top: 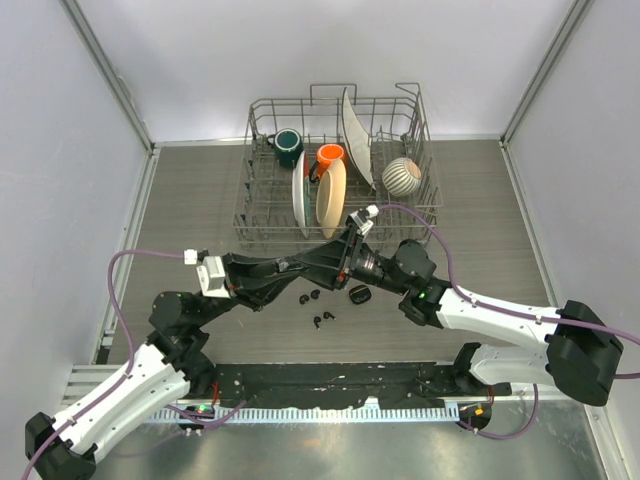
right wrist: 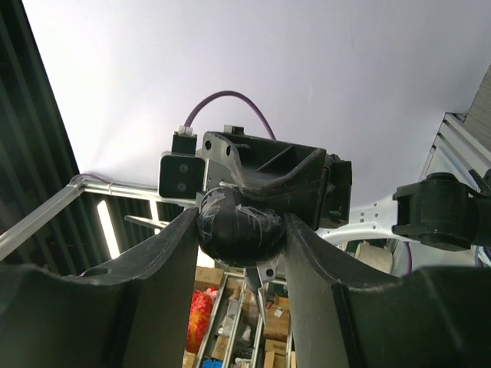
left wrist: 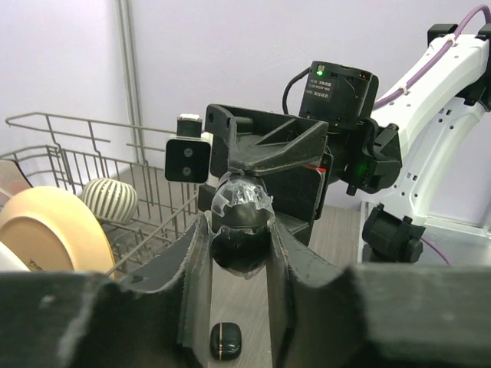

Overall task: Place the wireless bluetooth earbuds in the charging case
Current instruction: Open the charging case.

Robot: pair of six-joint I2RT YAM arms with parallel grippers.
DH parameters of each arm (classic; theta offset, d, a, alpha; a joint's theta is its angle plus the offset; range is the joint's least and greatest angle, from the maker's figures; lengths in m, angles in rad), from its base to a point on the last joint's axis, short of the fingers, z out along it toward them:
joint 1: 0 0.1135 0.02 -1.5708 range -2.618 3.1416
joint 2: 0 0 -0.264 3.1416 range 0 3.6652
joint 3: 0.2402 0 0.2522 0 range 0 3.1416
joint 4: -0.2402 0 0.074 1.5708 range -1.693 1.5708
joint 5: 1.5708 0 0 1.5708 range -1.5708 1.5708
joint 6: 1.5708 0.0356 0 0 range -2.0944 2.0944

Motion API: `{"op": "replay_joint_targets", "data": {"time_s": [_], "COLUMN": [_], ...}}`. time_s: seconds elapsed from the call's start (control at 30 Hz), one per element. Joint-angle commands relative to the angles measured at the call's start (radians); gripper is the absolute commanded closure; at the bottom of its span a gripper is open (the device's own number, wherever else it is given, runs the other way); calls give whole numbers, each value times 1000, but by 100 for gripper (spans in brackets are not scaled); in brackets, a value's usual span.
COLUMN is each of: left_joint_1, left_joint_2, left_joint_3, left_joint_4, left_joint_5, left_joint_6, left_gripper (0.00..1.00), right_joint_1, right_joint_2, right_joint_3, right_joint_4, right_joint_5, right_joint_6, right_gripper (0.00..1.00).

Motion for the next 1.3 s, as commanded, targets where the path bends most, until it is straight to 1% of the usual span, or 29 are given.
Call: {"op": "replay_joint_targets", "data": {"time_s": [0.0, 0.03, 0.07, 0.1, 0.17, 0.2, 0.3, 0.33, 0.37, 0.4, 0.43, 0.5, 0.53, 0.6, 0.67, 0.7, 0.8, 0.97, 1.27], "left_joint_1": [3, 5, 3, 3, 3, 3, 3, 3, 3, 3, 5, 3, 5, 5, 3, 5, 3, 5, 5], "left_joint_2": [19, 19, 22, 25, 30, 30, 16, 7, 2, -4, -10, -24, -27, -36, -36, -34, -34, -31, -19], "left_joint_3": [8, 10, 11, 16, 16, 13, -3, -9, -12, -24, -35, -78, -92, -125, -144, -145, -145, -141, -124], "left_joint_4": [44, 43, 41, 38, 41, 41, 63, 72, 73, 76, 107, 162, 211, 245, 290, 297, 303, 319, 288], "left_joint_5": [-16, -6, 0, 0, 4, -3, -18, -16, -19, -27, -35, -67, -75, -96, -99, -95, -79, -53, -18], "left_joint_6": [8, 9, 17, 16, 19, 20, 20, 20, 22, 22, 17, 6, 3, -3, -6, -7, -6, 6, 15], "left_gripper": [76, 91, 100, 100, 100, 100, 100, 100, 100, 100, 100, 100, 100, 100, 100, 100, 100, 100, 100], "right_joint_1": [1, 1, 1, 1, 1, -1, -7, -7, -6, -7, -7, -7, -7, -7, -4, -1, 10, 19, 30], "right_joint_2": [-4, -2, -5, -5, -13, -25, -111, -139, -160, -198, -211, -232, -233, -220, -190, -183, -164, -116, -107], "right_joint_3": [8, 5, 3, 2, 11, 18, 96, 163, 196, 224, 247, 296, 311, 345, 380, 393, 429, 482, 460], "right_joint_4": [80, 80, 78, 77, 51, 31, -231, -443, -533, -672, -719, -815, -836, -888, -938, -998, -1072, -1133, -1025], "right_joint_5": [-6, -5, -3, -5, -9, -11, 45, 76, 140, 167, 185, 202, 189, 135, 113, 127, 152, 161, 118], "right_joint_6": [16, 16, 15, 7, -11, -63, -224, -360, -419, -471, -561, -620, -663, -695, -741, -755, -809, -843, -798], "right_gripper": [99, 99, 98, 83, 62, 46, 26, 23, 22, 19, 19, 18, 18, 18, 18, 18, 18, 18, 18]}}
